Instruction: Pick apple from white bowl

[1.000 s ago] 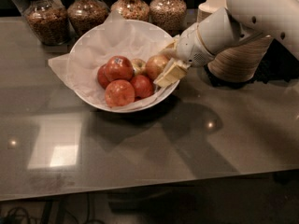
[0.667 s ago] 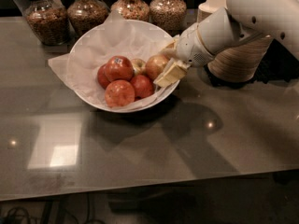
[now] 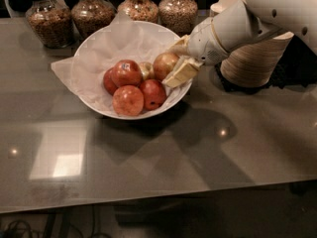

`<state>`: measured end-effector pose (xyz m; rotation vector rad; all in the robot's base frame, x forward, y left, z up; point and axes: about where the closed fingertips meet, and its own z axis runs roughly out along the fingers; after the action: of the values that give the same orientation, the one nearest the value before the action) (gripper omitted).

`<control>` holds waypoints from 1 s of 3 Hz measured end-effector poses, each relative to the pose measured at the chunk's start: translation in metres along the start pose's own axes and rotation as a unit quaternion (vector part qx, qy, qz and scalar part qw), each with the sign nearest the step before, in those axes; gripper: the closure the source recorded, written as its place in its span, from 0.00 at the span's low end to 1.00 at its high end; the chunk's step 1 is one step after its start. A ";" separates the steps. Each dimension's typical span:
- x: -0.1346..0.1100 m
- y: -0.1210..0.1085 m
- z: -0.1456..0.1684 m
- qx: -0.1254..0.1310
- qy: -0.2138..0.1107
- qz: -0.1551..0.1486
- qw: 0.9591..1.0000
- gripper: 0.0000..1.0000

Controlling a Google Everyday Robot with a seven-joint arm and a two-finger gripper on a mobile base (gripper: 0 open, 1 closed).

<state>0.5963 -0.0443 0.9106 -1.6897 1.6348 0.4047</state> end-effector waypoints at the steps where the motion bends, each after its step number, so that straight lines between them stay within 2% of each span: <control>1: -0.018 -0.006 -0.017 0.006 -0.021 -0.018 1.000 1.00; 2: -0.033 -0.007 -0.028 0.002 -0.042 -0.029 0.999 1.00; 3: -0.058 0.010 -0.041 -0.026 -0.077 -0.057 0.995 1.00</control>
Offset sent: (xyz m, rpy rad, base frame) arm -0.0090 0.0013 0.0674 0.1077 -0.0690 0.0901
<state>0.5681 -0.0298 0.9753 -1.7350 1.4205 0.5113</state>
